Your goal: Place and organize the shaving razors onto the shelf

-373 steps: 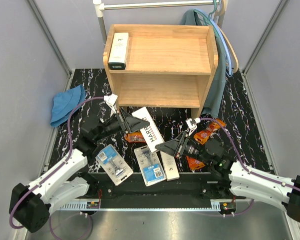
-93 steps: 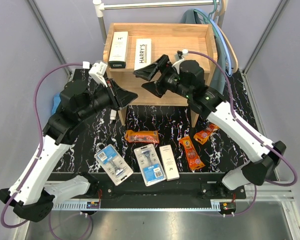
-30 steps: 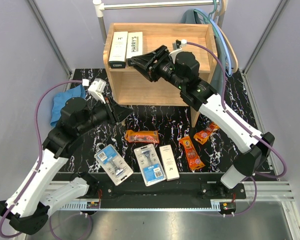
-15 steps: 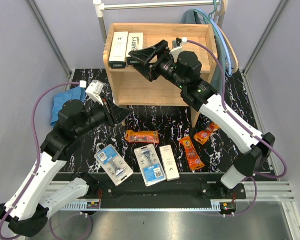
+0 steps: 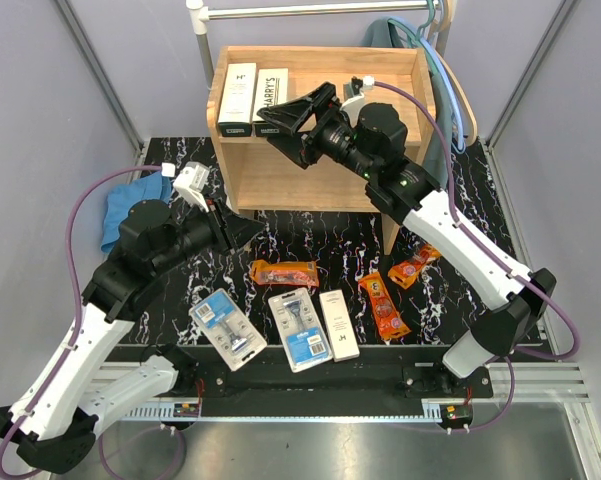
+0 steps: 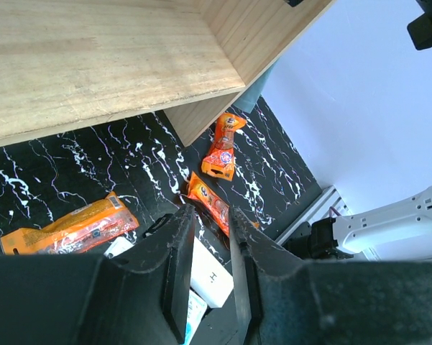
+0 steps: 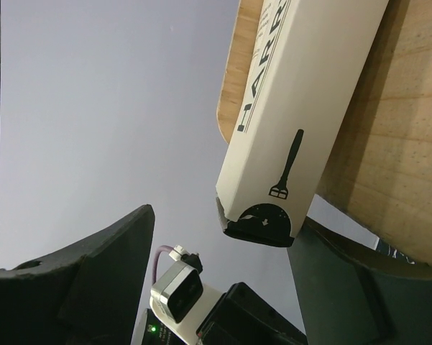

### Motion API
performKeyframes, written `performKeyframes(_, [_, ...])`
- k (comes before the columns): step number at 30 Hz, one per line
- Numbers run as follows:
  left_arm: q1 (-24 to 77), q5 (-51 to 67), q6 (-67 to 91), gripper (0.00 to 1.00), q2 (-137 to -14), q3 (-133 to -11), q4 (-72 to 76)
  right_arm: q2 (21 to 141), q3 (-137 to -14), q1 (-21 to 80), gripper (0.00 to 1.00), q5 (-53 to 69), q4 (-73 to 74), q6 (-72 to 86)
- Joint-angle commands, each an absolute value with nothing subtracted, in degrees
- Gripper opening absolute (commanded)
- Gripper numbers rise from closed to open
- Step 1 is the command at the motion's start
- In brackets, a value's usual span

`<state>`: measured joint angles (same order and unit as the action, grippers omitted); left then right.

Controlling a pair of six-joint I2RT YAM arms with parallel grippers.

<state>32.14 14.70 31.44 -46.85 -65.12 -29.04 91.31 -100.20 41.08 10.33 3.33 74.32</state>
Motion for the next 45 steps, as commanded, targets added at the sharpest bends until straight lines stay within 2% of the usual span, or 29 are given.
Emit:
performKeyframes(1, [32.3,13.8,30.7,0.29,-45.8,-64.7,-27.4,90.0,-98.8,40.9,0.82,12.3,9.9,74.4])
performKeyframes(11, [32.3,13.6,30.9,0.29,-45.4,-64.2,-27.4,89.0,-97.1,40.8,0.83,11.9,12.2,73.7])
performKeyframes(17, [32.3,14.0,30.6,0.28,-47.8,-68.2,-27.0,89.5,-96.5,40.9,0.83,12.5,12.4,73.5])
performKeyframes(20, [32.3,14.7,30.1,0.19,-51.7,-73.6,-26.6,89.5,-96.2,40.9,0.83,12.0,12.4,73.3])
performKeyframes(21, [32.3,15.1,30.1,0.12,-52.9,-75.4,-26.7,89.6,-96.4,40.9,0.83,12.0,12.3,73.2])
performKeyframes(25, [32.3,17.7,30.6,0.00,-58.5,-83.1,-25.1,90.3,-97.2,40.8,0.83,12.2,12.3,73.0])
performKeyframes(32, [32.3,20.4,33.0,0.00,-66.5,-90.9,-20.2,90.8,-97.6,40.8,0.83,12.7,12.2,73.0])
performKeyframes(36, [32.3,20.6,34.4,0.00,-69.1,-90.8,-16.7,90.6,-97.5,40.8,0.83,12.9,12.0,72.9])
performKeyframes(45, [31.7,13.8,32.1,0.00,-71.8,-92.2,-16.6,89.7,-96.6,40.7,0.83,13.6,11.2,72.9])
